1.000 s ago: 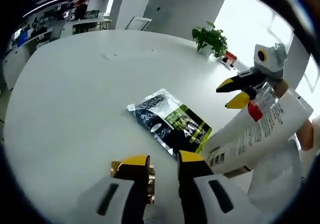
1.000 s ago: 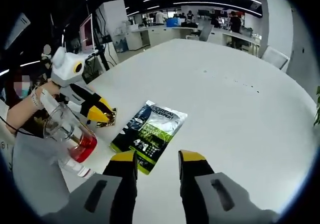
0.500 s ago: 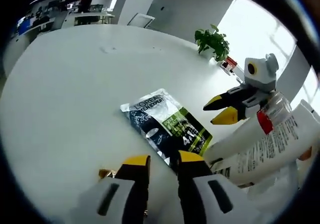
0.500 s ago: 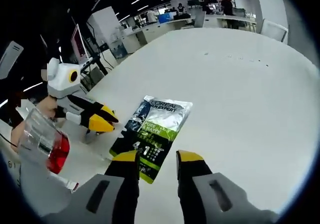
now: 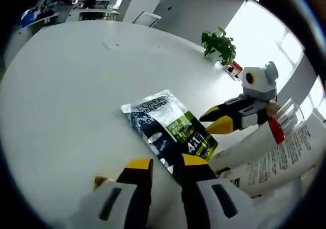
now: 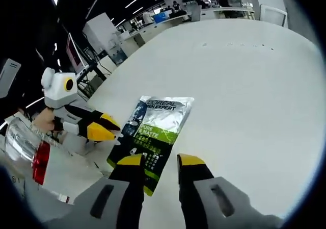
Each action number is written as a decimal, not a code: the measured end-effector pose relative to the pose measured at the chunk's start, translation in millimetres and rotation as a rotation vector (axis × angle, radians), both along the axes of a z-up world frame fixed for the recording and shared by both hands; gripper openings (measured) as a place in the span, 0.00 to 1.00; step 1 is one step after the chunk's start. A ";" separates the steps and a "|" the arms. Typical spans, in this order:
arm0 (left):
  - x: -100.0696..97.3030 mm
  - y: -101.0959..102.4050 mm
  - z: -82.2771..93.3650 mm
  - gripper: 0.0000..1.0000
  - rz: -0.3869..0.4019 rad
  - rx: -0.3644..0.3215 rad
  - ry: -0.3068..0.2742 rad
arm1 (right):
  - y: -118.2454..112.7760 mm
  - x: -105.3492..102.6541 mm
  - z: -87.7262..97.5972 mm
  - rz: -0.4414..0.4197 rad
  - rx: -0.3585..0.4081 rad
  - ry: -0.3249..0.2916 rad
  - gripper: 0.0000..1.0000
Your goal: Arrange the skincare products in the storage area until every visible bottle or jar stands upright without overlapping.
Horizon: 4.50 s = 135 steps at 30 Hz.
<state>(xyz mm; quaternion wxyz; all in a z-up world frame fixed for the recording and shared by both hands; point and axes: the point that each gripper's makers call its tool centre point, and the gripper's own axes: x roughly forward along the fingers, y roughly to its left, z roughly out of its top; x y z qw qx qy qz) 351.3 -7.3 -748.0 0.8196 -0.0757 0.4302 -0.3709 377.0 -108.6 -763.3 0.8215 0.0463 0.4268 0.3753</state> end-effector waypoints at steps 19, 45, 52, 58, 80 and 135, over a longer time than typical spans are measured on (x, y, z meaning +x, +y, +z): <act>12.9 -4.7 -4.8 0.13 0.092 -0.139 0.074 | 6.4 -5.5 8.5 -0.101 0.264 0.104 0.21; 35.3 6.0 3.3 0.04 0.141 -0.204 0.043 | 54.6 -26.7 41.7 -0.169 0.657 0.221 0.07; 42.6 3.1 25.1 0.04 0.163 -0.266 -0.002 | 65.5 -19.4 76.6 -0.146 0.727 0.164 0.03; 50.8 5.5 50.5 0.04 0.172 -0.315 -0.059 | 60.1 -3.7 98.2 -0.146 0.763 0.106 0.02; 46.7 12.1 159.8 0.19 0.109 -0.551 -0.250 | 62.7 8.4 197.5 -0.033 0.928 -0.067 0.01; -126.0 66.7 263.9 0.00 -0.003 -0.816 -0.299 | 124.5 -140.1 266.6 0.261 0.751 -0.333 0.14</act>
